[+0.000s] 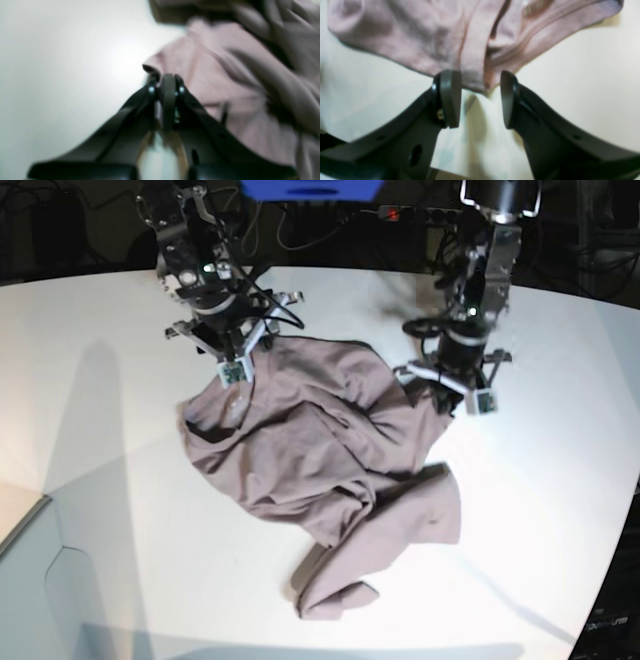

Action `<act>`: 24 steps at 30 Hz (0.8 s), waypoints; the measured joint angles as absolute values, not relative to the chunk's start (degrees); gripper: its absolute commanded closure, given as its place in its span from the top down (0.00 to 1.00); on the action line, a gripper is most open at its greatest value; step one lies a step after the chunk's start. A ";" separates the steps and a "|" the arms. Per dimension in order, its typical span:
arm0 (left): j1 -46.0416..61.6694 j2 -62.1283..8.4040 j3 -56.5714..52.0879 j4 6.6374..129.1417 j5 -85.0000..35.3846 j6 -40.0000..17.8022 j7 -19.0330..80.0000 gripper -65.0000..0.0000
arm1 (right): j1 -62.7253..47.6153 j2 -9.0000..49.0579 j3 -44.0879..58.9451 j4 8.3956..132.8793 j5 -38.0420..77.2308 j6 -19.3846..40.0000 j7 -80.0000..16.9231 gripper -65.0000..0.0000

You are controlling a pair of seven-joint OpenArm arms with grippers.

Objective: Layout the t-shirt on the table in an organized manner, then fold the t-shirt properly
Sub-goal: 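Release the fold and grasp the shirt edge near the right gripper with the left gripper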

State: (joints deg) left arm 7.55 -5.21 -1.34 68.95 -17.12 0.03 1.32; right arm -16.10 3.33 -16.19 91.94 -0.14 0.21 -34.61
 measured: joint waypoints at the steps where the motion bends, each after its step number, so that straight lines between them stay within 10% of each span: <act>1: 9.08 -5.32 -1.34 71.05 -17.15 0.08 1.72 0.00 | -16.14 3.31 -16.21 91.94 -0.16 0.21 -34.89 0.40; 24: 17.43 -9.19 5.80 75.88 -17.21 -0.19 1.04 0.00 | -15.94 3.18 -14.33 95.72 -0.14 0.23 -34.74 0.49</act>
State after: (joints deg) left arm 17.43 -9.19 5.80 75.88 -17.21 -0.19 1.04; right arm -15.94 3.18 -14.33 95.72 -0.14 0.23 -34.74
